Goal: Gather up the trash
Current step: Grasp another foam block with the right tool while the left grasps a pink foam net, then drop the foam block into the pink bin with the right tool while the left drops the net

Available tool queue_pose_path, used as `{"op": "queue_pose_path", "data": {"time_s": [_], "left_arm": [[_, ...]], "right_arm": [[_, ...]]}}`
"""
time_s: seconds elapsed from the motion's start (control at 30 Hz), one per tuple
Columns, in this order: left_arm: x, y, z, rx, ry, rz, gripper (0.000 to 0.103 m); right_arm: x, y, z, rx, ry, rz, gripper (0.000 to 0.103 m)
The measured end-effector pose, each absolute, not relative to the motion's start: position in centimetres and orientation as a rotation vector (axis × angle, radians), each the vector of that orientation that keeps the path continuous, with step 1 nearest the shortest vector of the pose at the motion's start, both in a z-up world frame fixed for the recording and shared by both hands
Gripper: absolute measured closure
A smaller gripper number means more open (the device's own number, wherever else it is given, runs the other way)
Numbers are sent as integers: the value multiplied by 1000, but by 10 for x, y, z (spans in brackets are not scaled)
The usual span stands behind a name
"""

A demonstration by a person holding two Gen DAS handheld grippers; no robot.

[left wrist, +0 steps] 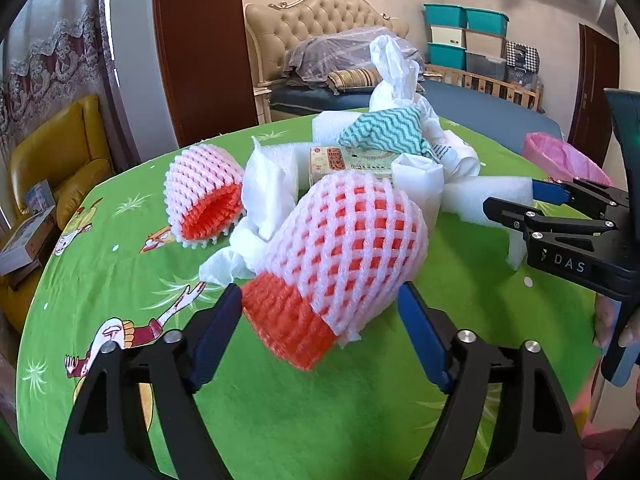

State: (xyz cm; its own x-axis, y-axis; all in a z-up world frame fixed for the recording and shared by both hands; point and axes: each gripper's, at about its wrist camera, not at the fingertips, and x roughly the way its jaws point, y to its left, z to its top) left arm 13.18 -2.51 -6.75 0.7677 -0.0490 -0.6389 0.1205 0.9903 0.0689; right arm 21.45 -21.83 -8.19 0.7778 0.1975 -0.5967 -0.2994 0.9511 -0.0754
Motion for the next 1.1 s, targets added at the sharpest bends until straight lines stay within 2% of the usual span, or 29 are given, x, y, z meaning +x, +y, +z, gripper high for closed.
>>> {"op": "queue_pose_path", "data": {"time_s": [0.23, 0.43, 0.5, 0.67, 1.1], "left_arm": [[131, -32, -71, 142, 689, -108, 49], [129, -35, -72, 158, 681, -113, 70], [128, -35, -72, 157, 674, -116, 83], [121, -35, -65, 159, 634, -108, 87], [94, -47, -34, 202, 507, -97, 88]], "right_arm": [[209, -215, -81, -187, 610, 282, 51], [208, -216, -80, -180, 602, 284, 51], [207, -217, -80, -178, 599, 285, 51], [204, -220, -77, -161, 578, 293, 51], [177, -239, -62, -87, 503, 314, 52]]}}
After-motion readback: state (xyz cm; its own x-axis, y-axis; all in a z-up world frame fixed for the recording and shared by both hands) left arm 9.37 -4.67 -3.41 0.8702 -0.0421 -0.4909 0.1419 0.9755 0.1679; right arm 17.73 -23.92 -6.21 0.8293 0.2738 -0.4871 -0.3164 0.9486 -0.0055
